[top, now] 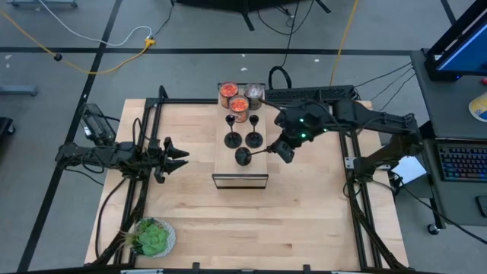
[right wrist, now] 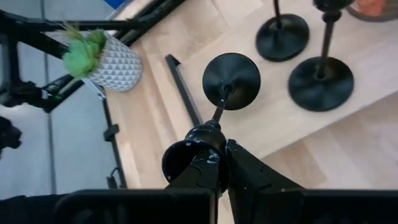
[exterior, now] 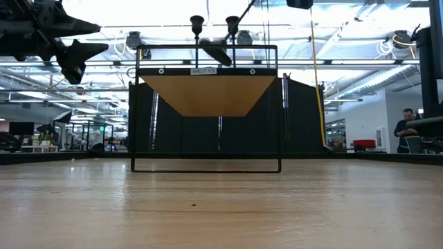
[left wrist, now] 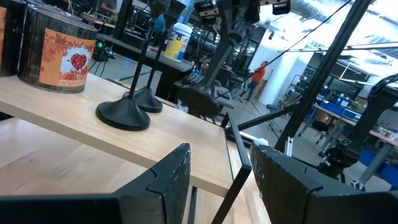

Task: Pick & Place candle stick holders
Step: Put the black candle holder on the shelf

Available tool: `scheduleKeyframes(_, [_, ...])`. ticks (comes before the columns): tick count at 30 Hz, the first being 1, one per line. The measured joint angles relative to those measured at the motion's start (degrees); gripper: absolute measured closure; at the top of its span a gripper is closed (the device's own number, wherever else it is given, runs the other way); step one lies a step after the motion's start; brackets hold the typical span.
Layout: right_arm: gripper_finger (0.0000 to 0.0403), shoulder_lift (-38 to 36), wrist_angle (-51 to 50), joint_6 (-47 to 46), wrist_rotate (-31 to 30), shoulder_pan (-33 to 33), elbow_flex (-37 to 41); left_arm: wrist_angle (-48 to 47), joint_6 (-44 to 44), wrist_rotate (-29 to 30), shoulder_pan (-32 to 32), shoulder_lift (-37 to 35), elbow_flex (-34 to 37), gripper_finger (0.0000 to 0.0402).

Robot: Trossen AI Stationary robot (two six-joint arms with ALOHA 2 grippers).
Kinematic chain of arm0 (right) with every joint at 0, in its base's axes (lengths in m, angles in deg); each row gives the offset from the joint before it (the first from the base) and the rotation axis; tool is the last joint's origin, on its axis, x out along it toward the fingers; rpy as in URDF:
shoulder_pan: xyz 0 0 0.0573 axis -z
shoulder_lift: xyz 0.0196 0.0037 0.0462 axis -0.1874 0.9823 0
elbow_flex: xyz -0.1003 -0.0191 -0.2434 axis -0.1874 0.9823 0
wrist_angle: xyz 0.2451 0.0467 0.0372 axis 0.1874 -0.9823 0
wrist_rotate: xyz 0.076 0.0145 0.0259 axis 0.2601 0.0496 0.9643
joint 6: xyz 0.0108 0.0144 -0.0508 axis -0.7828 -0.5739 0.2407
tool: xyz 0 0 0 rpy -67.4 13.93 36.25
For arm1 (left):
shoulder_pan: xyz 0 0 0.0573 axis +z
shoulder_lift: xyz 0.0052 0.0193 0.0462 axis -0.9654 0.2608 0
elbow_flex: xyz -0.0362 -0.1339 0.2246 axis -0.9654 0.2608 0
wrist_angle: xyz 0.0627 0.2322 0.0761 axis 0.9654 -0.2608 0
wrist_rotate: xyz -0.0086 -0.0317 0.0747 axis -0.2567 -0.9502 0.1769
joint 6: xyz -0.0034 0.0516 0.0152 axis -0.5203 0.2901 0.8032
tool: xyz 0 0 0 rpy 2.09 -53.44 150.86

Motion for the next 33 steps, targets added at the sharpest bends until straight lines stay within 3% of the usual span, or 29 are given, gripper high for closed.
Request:
scheduleKeyframes(10, [0.04,4.62,-3.51,2.47,2.81,2.04,-2.53,0.0,0.26,0.02,0.02,0.02,0.0,0.0227])
scheduleKeyframes(33, [0.0395,4.56,-4.87,3.23,2.87,3.32,-4.4,-0.01,0.68,0.07,0.02,0.02,0.0,0.0227])
